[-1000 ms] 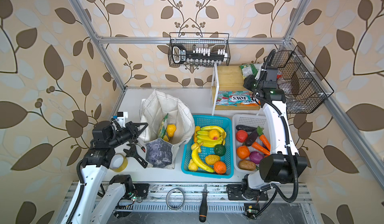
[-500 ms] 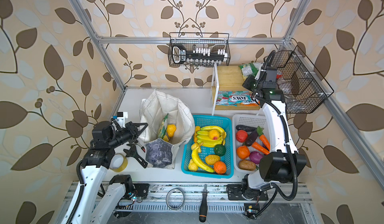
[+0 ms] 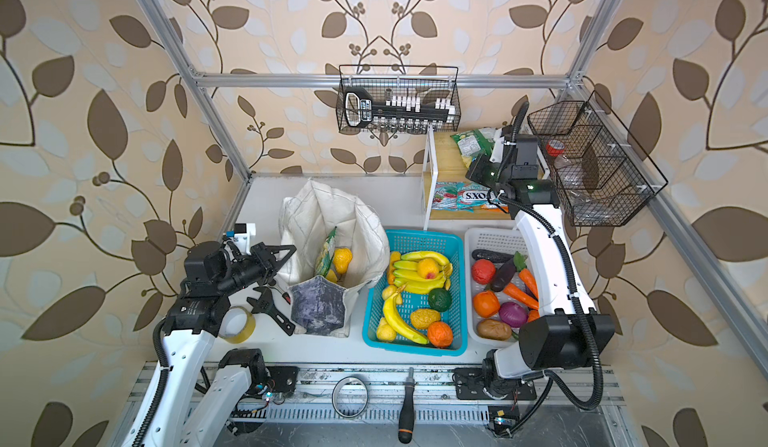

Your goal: Place the food into the grocery bag and tie it

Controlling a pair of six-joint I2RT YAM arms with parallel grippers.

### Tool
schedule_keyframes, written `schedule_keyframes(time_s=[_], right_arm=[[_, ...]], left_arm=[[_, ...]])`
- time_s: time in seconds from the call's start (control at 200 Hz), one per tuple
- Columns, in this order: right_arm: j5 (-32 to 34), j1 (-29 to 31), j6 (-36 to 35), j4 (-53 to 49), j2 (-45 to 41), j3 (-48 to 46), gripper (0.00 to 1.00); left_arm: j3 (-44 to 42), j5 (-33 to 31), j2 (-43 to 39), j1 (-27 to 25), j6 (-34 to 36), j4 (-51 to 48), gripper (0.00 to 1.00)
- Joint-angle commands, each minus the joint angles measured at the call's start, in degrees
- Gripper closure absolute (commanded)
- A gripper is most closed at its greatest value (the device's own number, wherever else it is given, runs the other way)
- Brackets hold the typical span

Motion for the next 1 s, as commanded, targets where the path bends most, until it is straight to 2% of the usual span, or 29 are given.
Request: schedule_keyframes(time_s=[0.0,0.035,0.095,0.195,0.315,0.48,0.655,0.995], right_arm=[[-0.3,-0.7,-0.4,0.1,-2.2,-2.0,1.00],[0.0,-1.0,-0.3,0.5,-2.5,-2.4,1.00],[0.8,-1.1,-0.3,1.0,-2.8,-2.5,0.82],[0.7,-1.3,0.1,2.1,-2.7,-2.6,0.64],[0.2,-1.6,0.5,3.0,-1.2,-2.5,0.61],[-0.8,-1.6,1.6,6.0,0.1,-3.7,0.63],[-2.4,-1.7,2.0,6.4,0.9,-3.9,1.00],[-2.8,-2.4,1.5,7.1,-4.2,-3.1,1.00]], left_arm=[[1.5,0.7,-0.7,0.2,0.2,3.0,1.00],[1.5,0.6,-0.7,0.3,0.2,3.1,1.00],[1.7,0.7,-0.4,0.3,0.4,2.9,1.00],[1.8,0.8,-0.1,0.2,0.5,2.9,1.00],[1.9,1.1,0.4,0.3,0.6,2.8,1.00],[2.5,0.9,0.3,0.3,1.2,2.1,1.00],[3.0,1.0,0.8,0.2,1.6,2.0,1.00],[2.7,1.3,2.0,0.3,1.6,3.1,1.00]])
